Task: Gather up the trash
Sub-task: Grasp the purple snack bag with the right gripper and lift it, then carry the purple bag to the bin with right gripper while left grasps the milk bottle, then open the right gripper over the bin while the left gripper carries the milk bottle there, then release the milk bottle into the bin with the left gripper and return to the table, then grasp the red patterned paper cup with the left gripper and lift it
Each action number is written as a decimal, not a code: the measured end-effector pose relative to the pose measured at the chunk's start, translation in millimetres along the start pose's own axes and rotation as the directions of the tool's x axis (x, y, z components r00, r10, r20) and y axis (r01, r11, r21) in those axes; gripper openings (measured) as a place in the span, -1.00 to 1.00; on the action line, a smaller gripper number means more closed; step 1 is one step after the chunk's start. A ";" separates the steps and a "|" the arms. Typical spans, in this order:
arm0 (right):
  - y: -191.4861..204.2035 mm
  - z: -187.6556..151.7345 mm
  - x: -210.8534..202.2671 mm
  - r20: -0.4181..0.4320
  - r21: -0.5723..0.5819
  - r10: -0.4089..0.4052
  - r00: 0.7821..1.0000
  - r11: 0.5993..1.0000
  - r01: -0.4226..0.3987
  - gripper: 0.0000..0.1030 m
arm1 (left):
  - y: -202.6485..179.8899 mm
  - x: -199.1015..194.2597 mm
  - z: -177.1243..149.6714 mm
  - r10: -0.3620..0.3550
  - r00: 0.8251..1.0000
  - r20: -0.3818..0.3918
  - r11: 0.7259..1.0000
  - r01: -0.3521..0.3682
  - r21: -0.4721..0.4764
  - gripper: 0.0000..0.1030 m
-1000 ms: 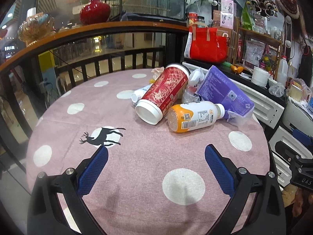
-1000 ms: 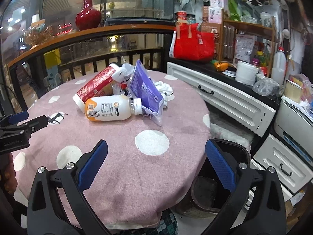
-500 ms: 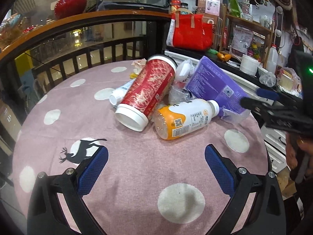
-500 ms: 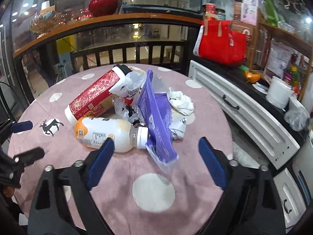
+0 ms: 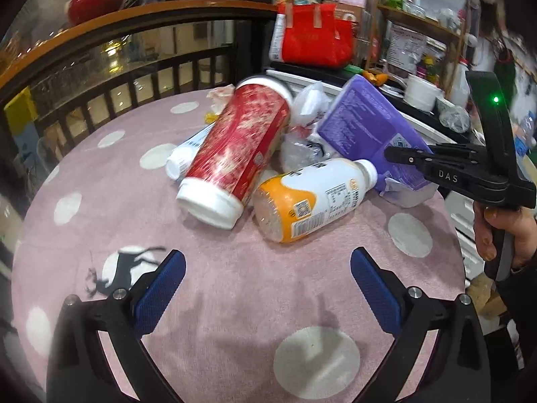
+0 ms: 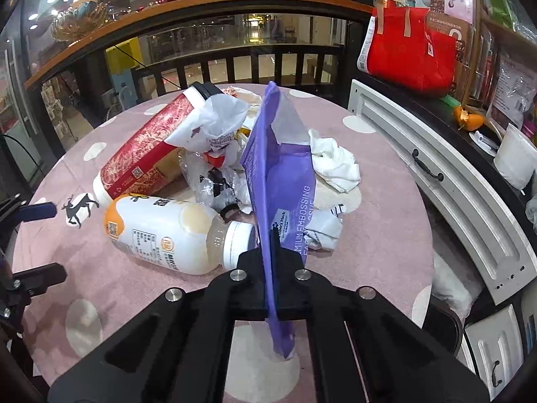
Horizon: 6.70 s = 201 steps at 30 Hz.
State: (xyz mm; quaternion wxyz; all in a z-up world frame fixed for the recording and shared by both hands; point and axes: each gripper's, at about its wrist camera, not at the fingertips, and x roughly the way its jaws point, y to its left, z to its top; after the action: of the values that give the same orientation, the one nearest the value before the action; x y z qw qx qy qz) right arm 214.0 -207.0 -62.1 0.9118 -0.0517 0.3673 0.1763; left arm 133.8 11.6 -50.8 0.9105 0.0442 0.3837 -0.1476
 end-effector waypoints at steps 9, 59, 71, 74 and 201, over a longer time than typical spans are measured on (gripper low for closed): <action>-14.7 -1.5 -56.6 0.102 0.018 -0.013 0.995 1.000 0.011 -0.97 | -42.0 31.7 44.9 -0.078 0.994 -0.081 0.937 0.101 0.335 0.89; -199.8 -208.8 -0.9 -0.296 0.550 -0.089 0.951 0.798 0.246 -0.97 | -134.9 22.8 36.9 -0.232 0.967 -0.107 0.925 0.253 0.283 0.17; -209.7 -243.0 52.4 -0.446 0.578 -0.071 0.892 0.739 0.348 -0.56 | -184.5 22.2 32.8 -0.297 0.949 -0.103 0.903 0.314 0.293 0.17; -212.5 -244.1 29.2 -0.398 0.614 -0.101 0.912 0.709 0.346 0.50 | -202.8 22.8 33.7 -0.329 0.938 -0.107 0.887 0.346 0.306 0.17; -18.7 -32.2 -20.0 0.040 0.193 -0.010 0.999 0.981 0.002 0.73 | 10.1 142.9 102.9 0.176 0.948 -0.265 0.967 -0.115 0.229 0.73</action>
State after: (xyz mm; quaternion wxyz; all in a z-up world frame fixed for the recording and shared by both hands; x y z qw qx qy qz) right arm 186.4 -237.2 -72.4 0.9203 0.0394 0.3639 0.1381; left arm 302.0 -32.3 -80.7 0.8449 0.1894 0.4877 -0.1116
